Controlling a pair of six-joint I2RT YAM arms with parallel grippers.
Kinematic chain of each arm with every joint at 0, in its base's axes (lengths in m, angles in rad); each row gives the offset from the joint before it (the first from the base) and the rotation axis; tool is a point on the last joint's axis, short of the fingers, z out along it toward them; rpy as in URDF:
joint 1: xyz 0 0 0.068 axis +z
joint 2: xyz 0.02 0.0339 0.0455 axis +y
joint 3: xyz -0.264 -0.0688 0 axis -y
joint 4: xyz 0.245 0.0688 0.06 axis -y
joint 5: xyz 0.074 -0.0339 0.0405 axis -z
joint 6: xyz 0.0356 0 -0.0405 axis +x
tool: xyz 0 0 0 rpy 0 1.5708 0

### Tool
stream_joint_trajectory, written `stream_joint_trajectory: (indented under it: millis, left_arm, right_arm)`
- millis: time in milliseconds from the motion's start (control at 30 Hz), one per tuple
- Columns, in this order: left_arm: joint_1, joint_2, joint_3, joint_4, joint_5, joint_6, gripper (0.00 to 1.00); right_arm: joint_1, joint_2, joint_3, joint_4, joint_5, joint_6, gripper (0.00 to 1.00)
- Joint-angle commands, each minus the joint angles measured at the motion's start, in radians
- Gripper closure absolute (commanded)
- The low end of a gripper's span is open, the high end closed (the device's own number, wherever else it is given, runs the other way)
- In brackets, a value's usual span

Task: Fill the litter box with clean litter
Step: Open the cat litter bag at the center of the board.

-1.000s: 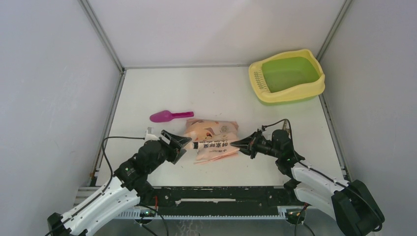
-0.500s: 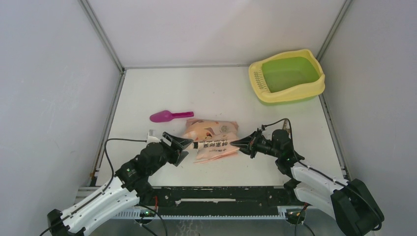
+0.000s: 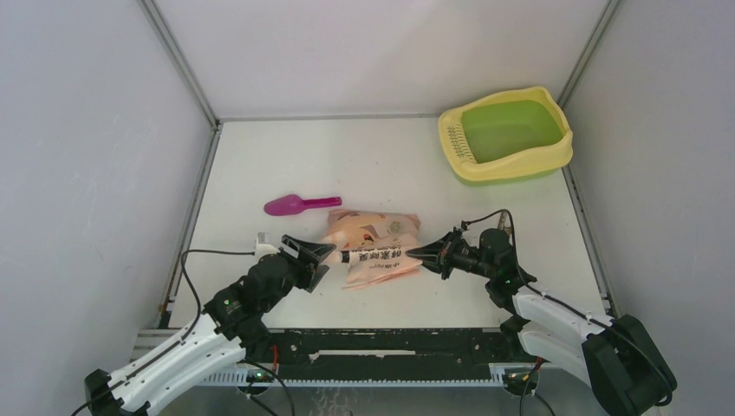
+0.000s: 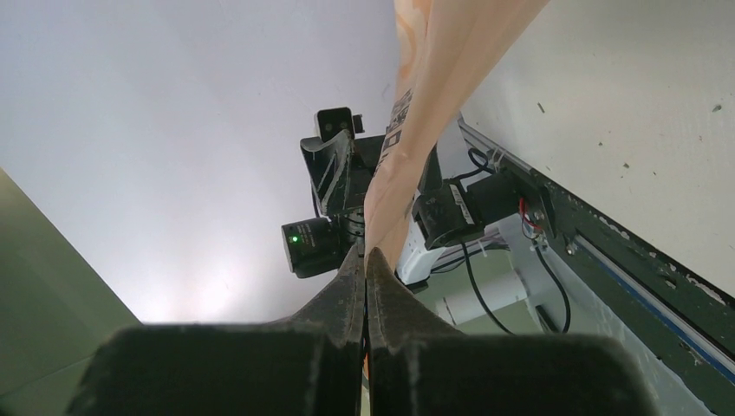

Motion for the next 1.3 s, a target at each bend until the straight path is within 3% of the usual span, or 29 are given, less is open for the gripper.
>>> stream_joint_trajectory:
  millis: [0,300,700,1267]
  left_arm:
    - [-0.002,0.003,-0.019,0.065,-0.029,-0.020,0.24]
    - [-0.002,0.032,-0.030,0.124,-0.027,-0.029,0.27]
    - [-0.002,0.001,0.009,0.064,-0.060,-0.009,0.28]
    - [-0.002,0.021,0.027,0.104,-0.077,-0.009,0.29]
  right_arm:
    - [-0.007,-0.007,-0.002,0.066,-0.012,0.017,1.00]
    - [-0.008,-0.017,-0.009,0.060,-0.012,0.014,1.00]
    - [-0.005,-0.020,-0.019,0.066,-0.006,0.012,1.00]
    - [0.005,-0.023,-0.041,0.077,0.000,0.016,1.00]
